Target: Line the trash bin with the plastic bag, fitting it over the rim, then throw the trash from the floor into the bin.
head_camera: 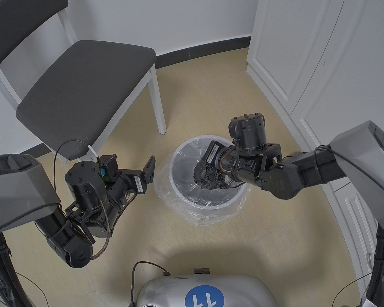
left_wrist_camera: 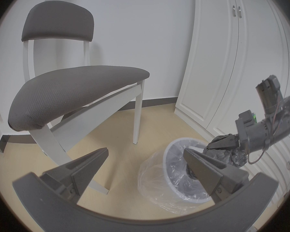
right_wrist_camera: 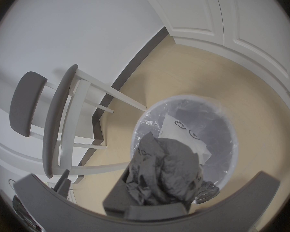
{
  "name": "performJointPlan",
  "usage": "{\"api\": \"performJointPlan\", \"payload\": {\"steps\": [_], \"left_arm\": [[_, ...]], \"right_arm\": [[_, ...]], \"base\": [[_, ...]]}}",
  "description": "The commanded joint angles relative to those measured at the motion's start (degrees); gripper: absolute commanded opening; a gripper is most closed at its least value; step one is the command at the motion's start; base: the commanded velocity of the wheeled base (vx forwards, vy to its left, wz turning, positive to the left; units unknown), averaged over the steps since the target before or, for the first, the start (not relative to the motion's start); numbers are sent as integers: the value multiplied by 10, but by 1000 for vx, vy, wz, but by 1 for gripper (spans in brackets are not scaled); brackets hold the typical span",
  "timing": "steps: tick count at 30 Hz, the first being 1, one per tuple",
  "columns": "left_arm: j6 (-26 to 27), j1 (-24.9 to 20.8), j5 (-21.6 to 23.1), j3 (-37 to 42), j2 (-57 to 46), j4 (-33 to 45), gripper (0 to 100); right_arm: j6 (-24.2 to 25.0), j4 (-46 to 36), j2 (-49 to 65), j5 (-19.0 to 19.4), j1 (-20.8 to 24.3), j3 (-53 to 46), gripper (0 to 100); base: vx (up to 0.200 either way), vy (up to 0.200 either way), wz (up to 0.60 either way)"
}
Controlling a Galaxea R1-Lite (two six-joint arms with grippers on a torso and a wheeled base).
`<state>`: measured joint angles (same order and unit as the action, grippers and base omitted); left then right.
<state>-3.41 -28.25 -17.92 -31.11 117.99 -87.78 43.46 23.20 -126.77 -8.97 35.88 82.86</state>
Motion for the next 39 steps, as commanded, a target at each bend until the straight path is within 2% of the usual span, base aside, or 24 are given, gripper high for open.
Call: {"api": "performJointPlan", "payload": {"steps": [1, 6, 16, 19, 24, 30, 39], "left_arm": [[0, 0, 0, 0, 0, 0, 100], [1, 0, 0, 0, 0, 0, 100], [1, 4, 0, -2, 2, 0, 100], [1, 5, 0, -3, 2, 0, 100], [1, 6, 0, -3, 2, 0, 100], [1, 9, 0, -4, 4, 0, 100], [2, 11, 0, -6, 6, 0, 100]], "right_arm": [[0, 22, -43, 0, 0, 2, 0], [0, 48, -74, -3, -7, 5, 0], [2, 47, -117, -6, -21, 40, 0], [16, 46, -124, -8, -24, 46, 0], [20, 33, -120, -8, -25, 49, 0], [24, -44, -84, -6, -21, 68, 0], [98, -54, -139, -21, -33, 144, 0]], "base": [[0, 0, 0], [0, 0, 0], [0, 0, 0], [0, 0, 0], [0, 0, 0], [0, 0, 0], [0, 0, 0]]}}
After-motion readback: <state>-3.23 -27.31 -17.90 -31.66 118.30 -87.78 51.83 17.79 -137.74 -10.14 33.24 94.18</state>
